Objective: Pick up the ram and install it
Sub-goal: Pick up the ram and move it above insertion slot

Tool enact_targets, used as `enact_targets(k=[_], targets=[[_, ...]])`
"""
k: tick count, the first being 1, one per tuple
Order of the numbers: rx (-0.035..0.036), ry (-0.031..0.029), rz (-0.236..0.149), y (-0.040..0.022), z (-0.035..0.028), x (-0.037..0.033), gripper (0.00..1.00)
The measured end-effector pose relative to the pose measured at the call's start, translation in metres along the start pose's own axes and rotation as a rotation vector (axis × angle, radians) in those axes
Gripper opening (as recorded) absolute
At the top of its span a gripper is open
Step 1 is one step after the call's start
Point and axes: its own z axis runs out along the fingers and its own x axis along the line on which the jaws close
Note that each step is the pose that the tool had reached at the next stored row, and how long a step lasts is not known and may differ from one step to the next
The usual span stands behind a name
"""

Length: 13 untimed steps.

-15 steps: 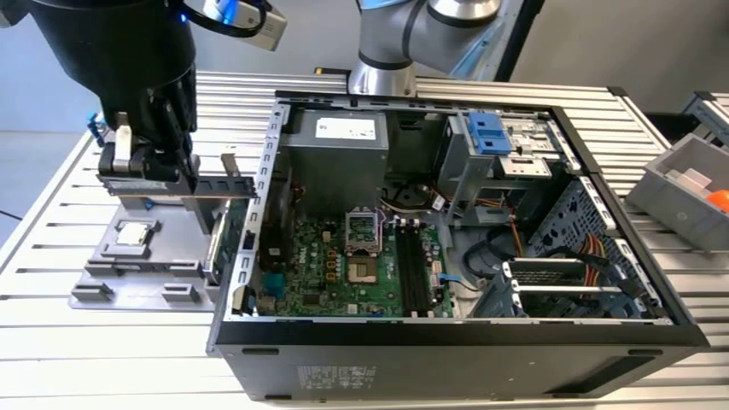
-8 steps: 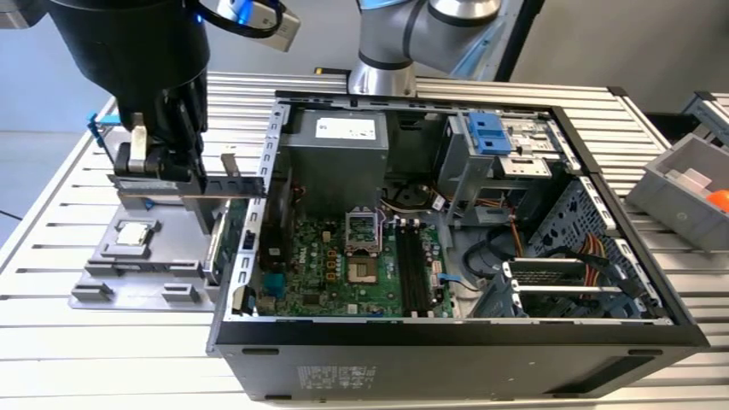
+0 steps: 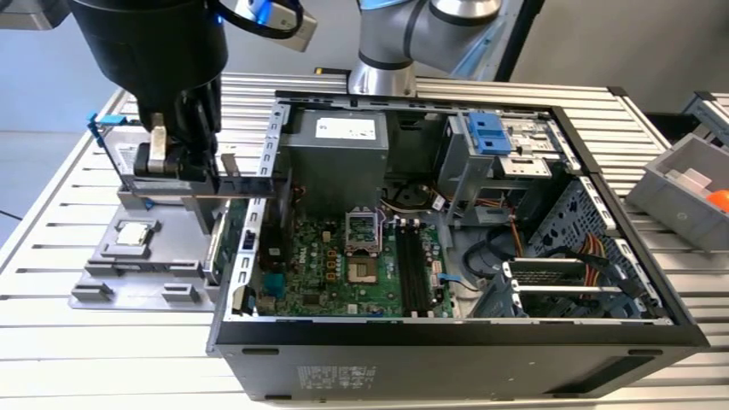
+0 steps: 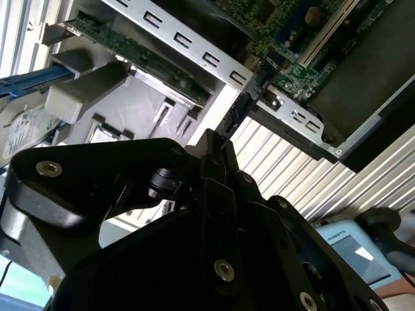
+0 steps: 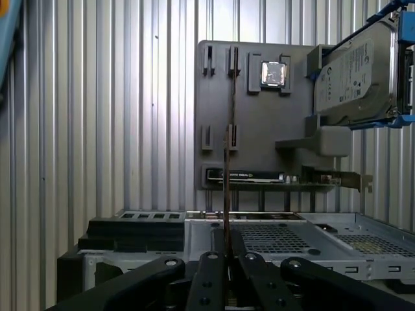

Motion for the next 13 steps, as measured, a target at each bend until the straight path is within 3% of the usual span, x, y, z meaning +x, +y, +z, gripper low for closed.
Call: enact_targets(k=[13], targets=[[-0.0001, 0.0001, 0.000, -0.0192, -0.0010, -0.0002, 0.00]])
